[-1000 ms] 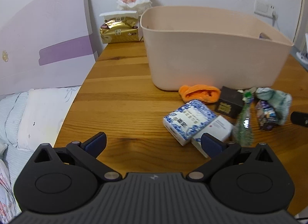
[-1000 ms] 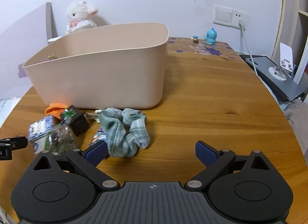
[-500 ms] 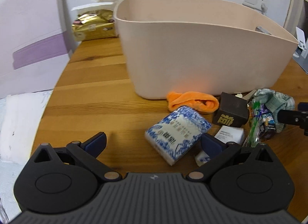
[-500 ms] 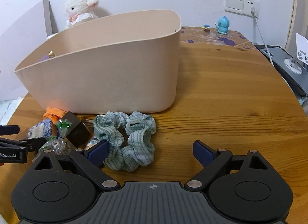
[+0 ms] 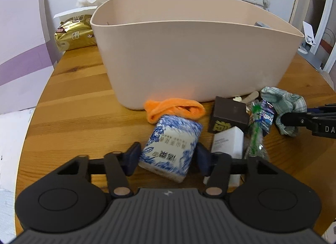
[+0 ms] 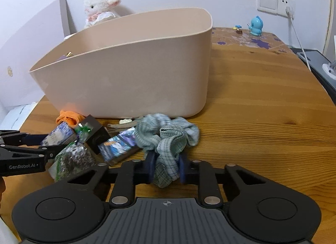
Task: Organize objects
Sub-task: 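Grasp the blue-and-white tissue pack with left gripper while right grasps green-checked cloth, then drop the tissue pack from left gripper into bin while right drops the cloth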
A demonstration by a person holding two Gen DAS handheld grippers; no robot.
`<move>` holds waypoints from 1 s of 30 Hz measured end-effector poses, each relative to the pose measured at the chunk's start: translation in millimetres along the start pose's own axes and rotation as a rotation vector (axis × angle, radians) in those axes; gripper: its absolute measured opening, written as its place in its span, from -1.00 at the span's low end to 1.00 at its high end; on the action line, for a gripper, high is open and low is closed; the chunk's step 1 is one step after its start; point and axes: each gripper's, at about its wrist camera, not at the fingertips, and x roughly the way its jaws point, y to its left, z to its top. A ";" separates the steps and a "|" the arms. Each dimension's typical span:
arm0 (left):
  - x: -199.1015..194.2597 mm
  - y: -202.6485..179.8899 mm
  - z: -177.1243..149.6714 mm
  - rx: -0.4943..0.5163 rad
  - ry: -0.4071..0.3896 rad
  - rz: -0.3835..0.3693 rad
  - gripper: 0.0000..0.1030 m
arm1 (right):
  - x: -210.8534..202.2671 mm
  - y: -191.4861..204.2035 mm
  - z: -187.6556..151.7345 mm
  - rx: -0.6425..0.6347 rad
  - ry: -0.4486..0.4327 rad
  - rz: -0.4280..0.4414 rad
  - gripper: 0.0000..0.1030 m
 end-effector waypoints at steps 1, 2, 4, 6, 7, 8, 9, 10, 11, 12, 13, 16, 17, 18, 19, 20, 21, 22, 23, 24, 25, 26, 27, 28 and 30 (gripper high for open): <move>-2.7 -0.3 -1.0 -0.004 0.003 -0.001 -0.02 | -3.5 0.1 -0.4 -0.003 -0.007 -0.002 -0.67; -6.0 0.0 -2.5 -0.009 0.002 0.000 -0.05 | -8.1 0.4 -1.3 -0.006 -0.015 -0.002 -0.67; -12.0 3.5 -2.0 -0.015 -0.010 0.009 -0.07 | -18.5 0.3 -2.7 -0.007 -0.032 0.000 -0.69; -24.6 1.9 -4.8 -0.022 -0.027 0.012 -0.08 | -29.5 -0.2 -3.9 -0.006 -0.052 0.003 -0.69; -31.0 1.4 -6.2 -0.024 -0.036 0.013 -0.08 | -35.3 -0.2 -4.3 -0.006 -0.064 0.005 -0.69; -36.7 1.3 -6.7 -0.024 -0.044 0.015 -0.08 | -39.4 0.1 -3.3 -0.007 -0.074 0.007 -0.70; -42.1 1.1 -7.1 -0.025 -0.053 0.018 -0.08 | -44.7 0.1 -3.2 -0.007 -0.086 0.008 -0.70; -47.7 0.6 -7.8 -0.026 -0.061 0.020 -0.08 | -49.6 -0.6 -2.8 -0.007 -0.098 0.010 -0.70; -53.1 0.5 -8.2 -0.029 -0.071 0.022 -0.08 | -53.7 -1.6 -3.3 -0.005 -0.108 0.015 -0.70; -56.8 0.4 -8.3 -0.032 -0.079 0.022 -0.08 | -57.5 -2.4 -2.4 -0.001 -0.118 0.022 -0.70; -60.5 0.2 -8.2 -0.035 -0.087 0.023 -0.08 | -61.2 -3.1 -1.5 0.002 -0.126 0.028 -0.70; -75.8 -0.7 -9.0 -0.044 -0.116 0.031 -0.08 | -73.5 -2.3 3.1 -0.007 -0.163 0.025 -0.70; -81.1 -0.1 -7.3 -0.045 -0.128 0.033 -0.08 | -78.1 -2.1 4.9 -0.009 -0.176 0.026 -0.70; -87.1 0.0 -5.8 -0.047 -0.144 0.035 -0.08 | -83.3 -1.8 7.4 -0.011 -0.191 0.027 -0.70; -93.0 -0.1 -3.0 -0.047 -0.160 0.038 -0.08 | -88.0 -1.7 9.8 -0.013 -0.205 0.028 -0.70; -98.2 -0.1 0.1 -0.047 -0.176 0.041 -0.08 | -92.8 -1.3 13.3 -0.014 -0.221 0.029 -0.70; -103.2 -0.3 3.1 -0.047 -0.193 0.046 -0.08 | -97.5 -0.8 17.4 -0.015 -0.238 0.031 -0.70; -108.4 -0.1 6.8 -0.046 -0.210 0.050 -0.08 | -100.9 -1.0 22.0 -0.016 -0.252 0.033 -0.70; -112.7 0.2 10.2 -0.045 -0.225 0.052 -0.08 | -104.5 -0.3 26.6 -0.018 -0.267 0.035 -0.70; -116.8 0.3 14.6 -0.043 -0.241 0.054 -0.08 | -107.8 0.6 31.4 -0.021 -0.284 0.037 -0.70; -120.6 0.5 19.5 -0.042 -0.256 0.058 -0.08 | -109.8 1.9 36.2 -0.023 -0.298 0.038 -0.70; -123.3 0.8 24.2 -0.042 -0.269 0.061 -0.08 | -111.6 3.1 41.9 -0.026 -0.313 0.041 -0.70; -125.2 1.0 30.1 -0.038 -0.281 0.063 -0.08 | -112.5 4.2 47.5 -0.028 -0.326 0.042 -0.70; -125.9 1.0 36.2 -0.034 -0.289 0.062 -0.08 | -112.7 5.5 53.9 -0.032 -0.340 0.041 -0.70; -124.2 1.2 50.8 -0.036 -0.304 0.069 -0.08 | -111.9 7.9 64.4 -0.041 -0.360 0.038 -0.70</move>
